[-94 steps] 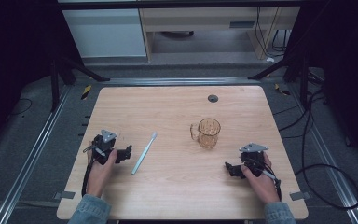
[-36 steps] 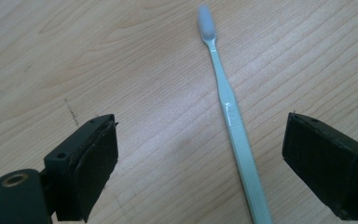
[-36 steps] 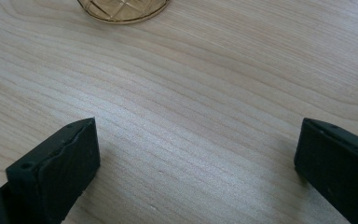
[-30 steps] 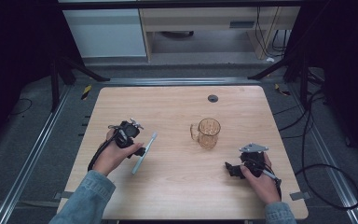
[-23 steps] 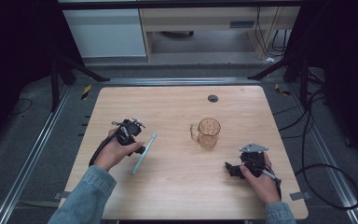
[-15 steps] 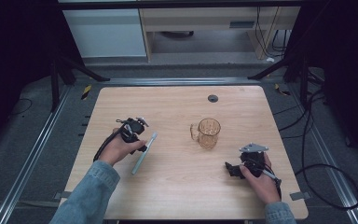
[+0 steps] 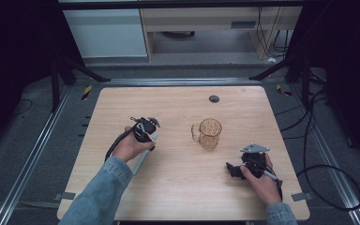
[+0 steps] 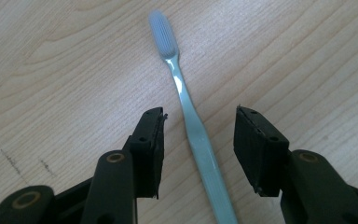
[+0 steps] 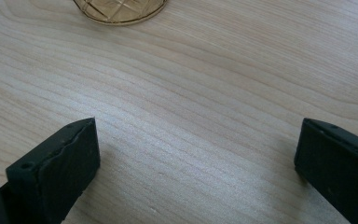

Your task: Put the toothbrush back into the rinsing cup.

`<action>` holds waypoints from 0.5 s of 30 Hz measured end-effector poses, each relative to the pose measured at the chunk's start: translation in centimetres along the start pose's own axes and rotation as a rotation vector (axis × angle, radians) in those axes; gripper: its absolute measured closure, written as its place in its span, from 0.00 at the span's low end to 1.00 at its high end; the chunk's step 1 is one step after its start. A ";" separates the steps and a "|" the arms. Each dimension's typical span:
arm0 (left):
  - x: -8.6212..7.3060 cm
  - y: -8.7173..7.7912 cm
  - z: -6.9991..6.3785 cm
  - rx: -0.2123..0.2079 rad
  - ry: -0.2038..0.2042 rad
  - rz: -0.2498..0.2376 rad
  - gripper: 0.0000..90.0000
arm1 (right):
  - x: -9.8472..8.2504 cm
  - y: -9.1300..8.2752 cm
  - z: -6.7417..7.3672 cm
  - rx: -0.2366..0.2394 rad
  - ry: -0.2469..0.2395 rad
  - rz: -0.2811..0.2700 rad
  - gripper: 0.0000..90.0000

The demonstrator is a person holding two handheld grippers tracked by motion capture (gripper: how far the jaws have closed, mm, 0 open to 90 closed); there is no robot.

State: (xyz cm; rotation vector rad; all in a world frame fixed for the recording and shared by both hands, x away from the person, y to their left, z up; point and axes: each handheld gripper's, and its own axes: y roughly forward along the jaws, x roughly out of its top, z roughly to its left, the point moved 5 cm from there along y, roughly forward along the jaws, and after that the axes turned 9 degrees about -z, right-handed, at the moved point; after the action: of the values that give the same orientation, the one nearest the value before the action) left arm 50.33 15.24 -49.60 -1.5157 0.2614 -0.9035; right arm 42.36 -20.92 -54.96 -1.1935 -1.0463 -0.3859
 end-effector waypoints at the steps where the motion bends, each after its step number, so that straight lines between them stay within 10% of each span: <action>1: 0.0 0.3 0.3 -0.004 -0.011 0.013 0.61 | 0.0 0.0 0.0 0.000 0.000 0.000 0.00; 9: -0.3 1.0 1.9 -0.060 -0.086 0.024 0.69 | 0.0 0.0 0.0 0.000 0.000 0.000 0.00; 15: -0.1 1.1 1.2 -0.059 -0.065 0.057 0.70 | 0.0 0.0 0.0 0.000 0.000 0.000 0.00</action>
State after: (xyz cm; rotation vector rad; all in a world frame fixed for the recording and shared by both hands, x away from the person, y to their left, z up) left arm 51.45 15.95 -50.50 -1.5816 0.2844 -0.8057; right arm 42.36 -20.92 -54.96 -1.1935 -1.0463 -0.3861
